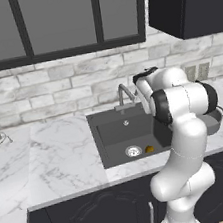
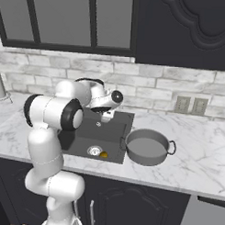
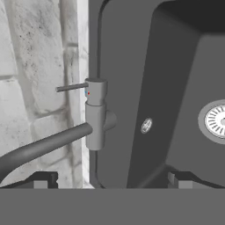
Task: Dump the lemon from the pot into the sink. Then turn on the water and wash the lemon. Then turn off the water and put the lemon back in the pot.
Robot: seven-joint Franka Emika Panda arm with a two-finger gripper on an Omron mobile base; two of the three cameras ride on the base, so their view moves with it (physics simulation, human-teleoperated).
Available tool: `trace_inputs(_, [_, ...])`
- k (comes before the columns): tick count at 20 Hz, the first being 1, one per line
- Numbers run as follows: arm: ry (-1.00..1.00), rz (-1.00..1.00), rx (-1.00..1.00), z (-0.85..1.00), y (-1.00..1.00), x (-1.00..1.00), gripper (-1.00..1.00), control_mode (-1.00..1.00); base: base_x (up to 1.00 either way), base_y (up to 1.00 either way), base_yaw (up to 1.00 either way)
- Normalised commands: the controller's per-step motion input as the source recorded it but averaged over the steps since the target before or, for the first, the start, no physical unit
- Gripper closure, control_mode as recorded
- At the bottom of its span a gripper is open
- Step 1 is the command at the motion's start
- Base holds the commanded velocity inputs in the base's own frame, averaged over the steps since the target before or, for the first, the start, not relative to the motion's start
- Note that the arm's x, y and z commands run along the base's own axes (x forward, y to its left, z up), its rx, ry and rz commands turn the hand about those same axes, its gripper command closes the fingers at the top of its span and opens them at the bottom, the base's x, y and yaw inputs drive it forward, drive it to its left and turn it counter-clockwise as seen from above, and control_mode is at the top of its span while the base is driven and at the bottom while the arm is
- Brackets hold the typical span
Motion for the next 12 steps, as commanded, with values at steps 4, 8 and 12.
trace_inputs(4, [0.0,0.0,0.0,-0.1,0.0,0.22,-1.0,-1.0,0.0,0.0,0.0])
trace_inputs(8, [0.0,0.0,0.0,-0.06,0.0,0.26,-1.0,-1.0,0.0,0.0,0.0])
trace_inputs(12, [0.0,0.0,0.0,-0.09,0.0,0.32,-1.0,-1.0,0.0,0.0,0.0])
